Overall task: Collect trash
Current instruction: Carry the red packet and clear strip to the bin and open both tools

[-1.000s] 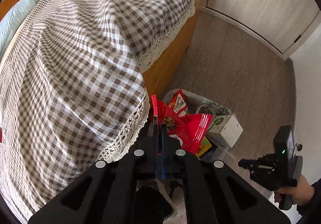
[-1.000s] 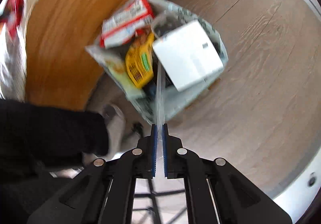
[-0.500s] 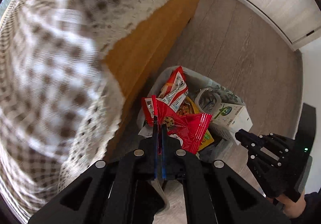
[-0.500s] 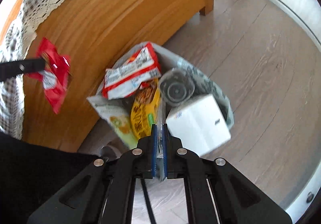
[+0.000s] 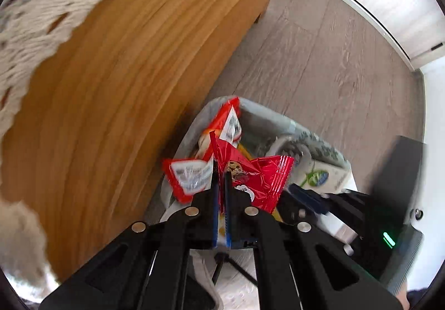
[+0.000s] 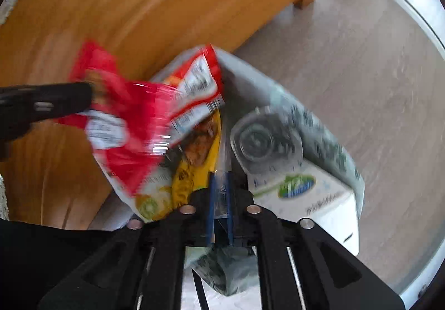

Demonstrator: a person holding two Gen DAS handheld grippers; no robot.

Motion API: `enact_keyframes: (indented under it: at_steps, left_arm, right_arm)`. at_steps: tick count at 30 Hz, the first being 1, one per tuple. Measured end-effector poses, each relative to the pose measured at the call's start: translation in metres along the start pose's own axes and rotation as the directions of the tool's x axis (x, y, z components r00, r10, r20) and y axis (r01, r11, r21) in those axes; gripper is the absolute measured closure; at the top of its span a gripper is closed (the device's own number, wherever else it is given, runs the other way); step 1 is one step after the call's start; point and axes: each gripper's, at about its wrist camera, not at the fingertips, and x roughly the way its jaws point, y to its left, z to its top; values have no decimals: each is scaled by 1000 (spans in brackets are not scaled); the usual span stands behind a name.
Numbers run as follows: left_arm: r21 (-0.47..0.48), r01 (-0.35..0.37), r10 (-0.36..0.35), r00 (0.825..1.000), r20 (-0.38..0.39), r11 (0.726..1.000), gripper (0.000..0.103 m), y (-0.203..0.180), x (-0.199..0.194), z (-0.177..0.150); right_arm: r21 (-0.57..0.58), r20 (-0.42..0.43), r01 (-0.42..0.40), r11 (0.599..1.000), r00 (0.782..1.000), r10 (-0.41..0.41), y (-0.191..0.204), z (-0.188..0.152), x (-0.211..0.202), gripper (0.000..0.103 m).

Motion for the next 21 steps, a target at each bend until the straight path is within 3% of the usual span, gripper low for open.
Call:
enact_keyframes:
  at_steps: [1,2,8,9,11,14,21]
  left_arm:
    - [0,-6,6,1000,7,1000,102,-1,5,2]
    - [-1,-12,12,1000,8,1000,102,-1,10,4]
    - [-33,8,-8,1000,2,999,95,0,36,13]
    - [-39,2,-3,1000,-4,999,78,0,42,14]
    - [-30,-15,13,999,-48,999,55,-2,51,15]
    - [16,-2,3,998,-65,1000,52,-10,49,19]
    - [8,72,-72,997,-16,997,35,-14,14,20]
  right_arm:
    - [-13,34,10,1000,999,-9,0,1,-9,51]
    - [-28,69,31,999,997,-29,-1,1,-20,44]
    - [-36,137,59,998,989,-53,-20,-11,-60,43]
    - [-34,138,61,998,989,-56,-20,-12,-61,43]
    - [-39,131,64,997,990,-58,-19,-13,-63,43]
    - [-32,125,59,998,991,-54,-24,-16,-63,43]
    - [-47,66,79,996,995,-76,-27,-22,-59,43]
